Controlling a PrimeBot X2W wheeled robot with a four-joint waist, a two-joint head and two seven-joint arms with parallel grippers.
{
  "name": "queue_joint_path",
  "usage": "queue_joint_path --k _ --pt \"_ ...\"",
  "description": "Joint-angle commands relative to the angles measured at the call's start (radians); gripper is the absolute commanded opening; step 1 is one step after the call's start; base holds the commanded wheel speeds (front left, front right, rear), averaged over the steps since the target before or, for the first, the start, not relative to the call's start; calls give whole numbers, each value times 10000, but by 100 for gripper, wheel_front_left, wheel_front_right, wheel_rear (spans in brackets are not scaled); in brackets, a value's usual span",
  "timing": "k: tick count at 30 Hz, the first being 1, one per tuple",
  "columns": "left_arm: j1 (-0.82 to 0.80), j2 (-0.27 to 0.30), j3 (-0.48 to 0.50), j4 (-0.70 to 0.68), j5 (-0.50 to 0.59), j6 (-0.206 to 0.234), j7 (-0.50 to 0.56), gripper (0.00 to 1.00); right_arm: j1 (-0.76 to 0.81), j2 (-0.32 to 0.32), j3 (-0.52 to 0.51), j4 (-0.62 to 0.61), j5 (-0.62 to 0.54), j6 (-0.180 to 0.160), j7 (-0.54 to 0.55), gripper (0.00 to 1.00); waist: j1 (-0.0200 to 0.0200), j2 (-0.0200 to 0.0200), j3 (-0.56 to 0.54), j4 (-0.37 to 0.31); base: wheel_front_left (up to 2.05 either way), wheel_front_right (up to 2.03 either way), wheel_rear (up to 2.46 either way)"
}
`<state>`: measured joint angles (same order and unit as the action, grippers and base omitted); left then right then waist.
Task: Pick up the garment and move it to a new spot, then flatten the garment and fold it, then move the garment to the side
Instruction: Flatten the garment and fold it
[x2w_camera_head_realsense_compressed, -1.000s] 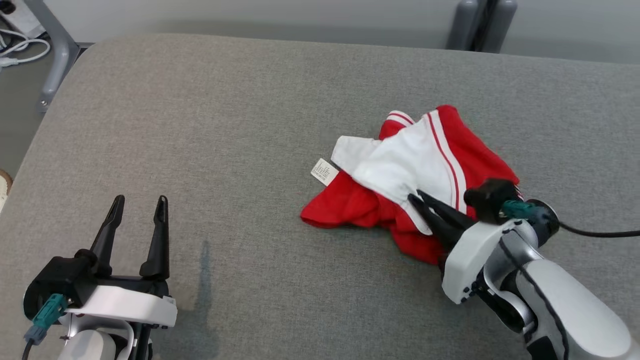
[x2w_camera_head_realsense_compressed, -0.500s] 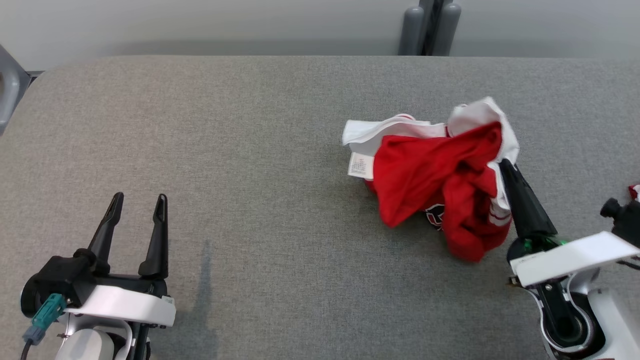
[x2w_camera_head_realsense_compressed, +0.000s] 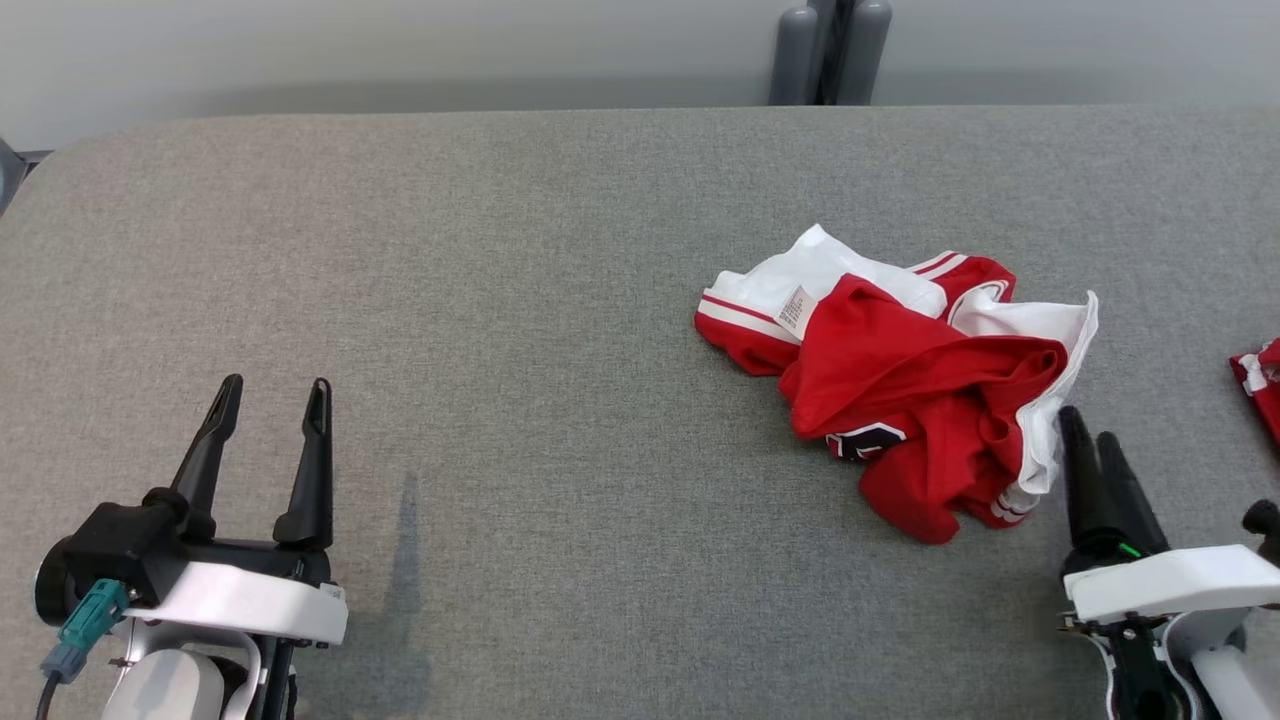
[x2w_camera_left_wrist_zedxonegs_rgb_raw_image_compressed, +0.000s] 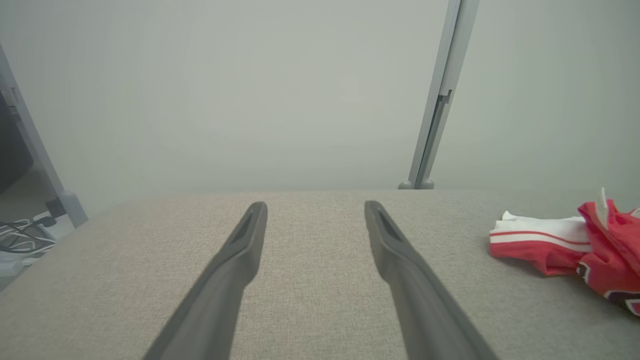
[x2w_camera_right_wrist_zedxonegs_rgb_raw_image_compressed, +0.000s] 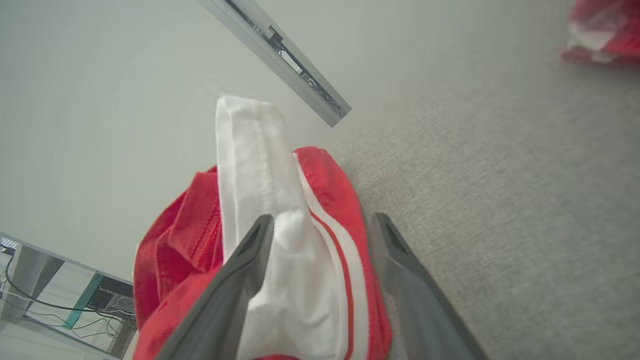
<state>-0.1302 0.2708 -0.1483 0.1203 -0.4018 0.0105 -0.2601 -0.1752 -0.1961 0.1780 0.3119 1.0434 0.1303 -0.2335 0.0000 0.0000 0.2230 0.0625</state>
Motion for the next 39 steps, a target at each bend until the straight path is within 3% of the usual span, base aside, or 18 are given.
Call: queue_joint_path --k 1,6,11,18,22,27,39 --pt "-35 60 7 -25 83 43 -31 100 -31 -130 -123 51 -207 8 -124 100 0 0 -8 -8 0 0 0" --pt "96 122 55 -100 70 168 -26 100 127 -53 -1417 -348 -1650 8 -338 100 0 0 -95 -69 0 0 0" --pt "211 162 107 -283 70 338 19 100 395 378 -2770 -1703 -4147 8 -320 100 0 0 -260 -149 0 0 0" --pt "521 231 124 -586 75 526 161 100 929 596 -2832 -3218 -6957 7 -84 100 0 0 -602 -244 0 0 0" --pt "718 267 100 -729 97 601 255 100 1335 762 -2697 -3809 -8011 7 461 100 0 0 -831 -267 0 0 0" --pt "1083 365 56 -932 97 710 405 100 2030 953 -2270 -4345 -8716 4 1203 100 0 0 -1199 -335 0 0 0" --pt "1345 498 -161 -1453 171 906 774 100 2292 1164 -2212 -4565 -8686 5 1602 100 0 0 -1254 -324 0 0 0"
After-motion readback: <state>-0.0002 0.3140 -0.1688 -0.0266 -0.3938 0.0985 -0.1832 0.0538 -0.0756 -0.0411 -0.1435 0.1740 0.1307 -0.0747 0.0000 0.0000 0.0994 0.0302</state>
